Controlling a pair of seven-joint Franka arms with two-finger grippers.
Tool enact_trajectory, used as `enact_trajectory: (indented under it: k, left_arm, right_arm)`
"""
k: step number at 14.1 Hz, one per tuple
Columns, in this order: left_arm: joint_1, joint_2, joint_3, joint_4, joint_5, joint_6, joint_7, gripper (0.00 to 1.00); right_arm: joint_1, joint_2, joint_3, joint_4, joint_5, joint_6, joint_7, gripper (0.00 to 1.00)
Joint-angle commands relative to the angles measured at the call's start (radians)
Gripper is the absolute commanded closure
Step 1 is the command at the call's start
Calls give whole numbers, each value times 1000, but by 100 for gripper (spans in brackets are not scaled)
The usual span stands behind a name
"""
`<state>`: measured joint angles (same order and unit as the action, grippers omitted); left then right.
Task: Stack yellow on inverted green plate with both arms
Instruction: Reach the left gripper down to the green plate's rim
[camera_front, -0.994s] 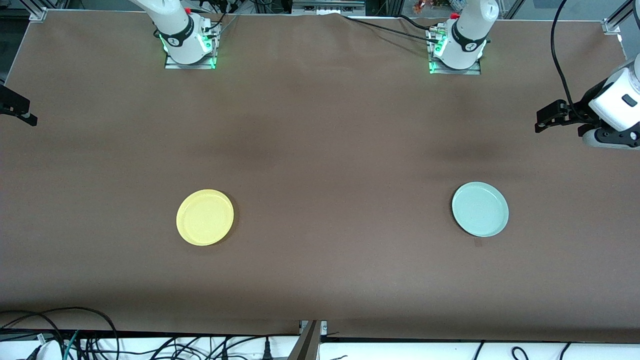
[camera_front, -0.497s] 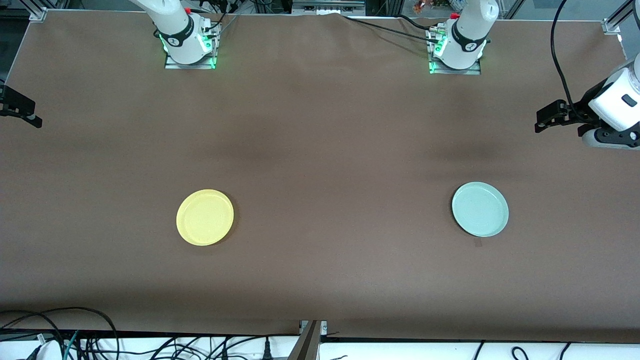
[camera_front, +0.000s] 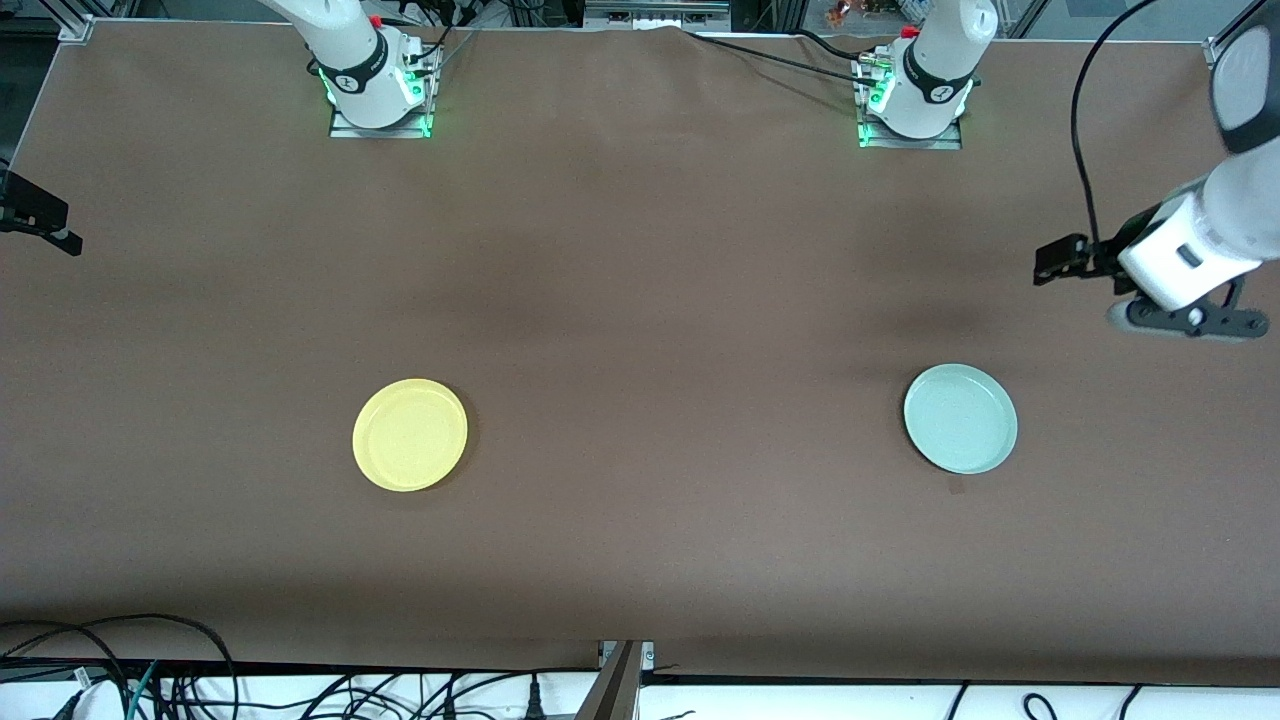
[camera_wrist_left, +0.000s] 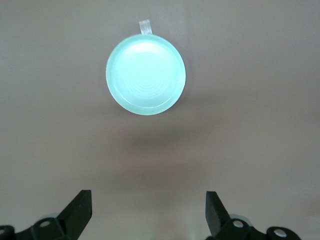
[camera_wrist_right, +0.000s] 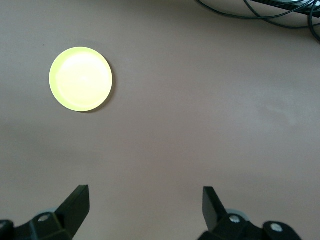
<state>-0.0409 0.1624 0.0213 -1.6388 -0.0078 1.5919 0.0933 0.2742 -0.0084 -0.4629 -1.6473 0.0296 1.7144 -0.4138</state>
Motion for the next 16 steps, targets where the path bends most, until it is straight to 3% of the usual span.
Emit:
enact_trajectory:
  k: [1,6,9,13,16]
  left_arm:
    - [-1,118,3,25,-8,93,83,0]
    - [16,278,3,-5,-8,265,137,0]
    - [50,295,3,-105,-8,458,300,0]
    - [102,377,3,-107,-8,591,564,0]
    - [107,428,3,-113,-20,658,595,0]
  right_arm:
    - [-1,-12,1,-6,0,-6,-7,0]
    - [11,1,21,-5,0,-3,-3,0]
    - [20,5,26,0,1,-4,-3,0]
    - [31,5,26,0,1,-3,-5,0]
    - [33,7,26,0,1,4,-3,0]
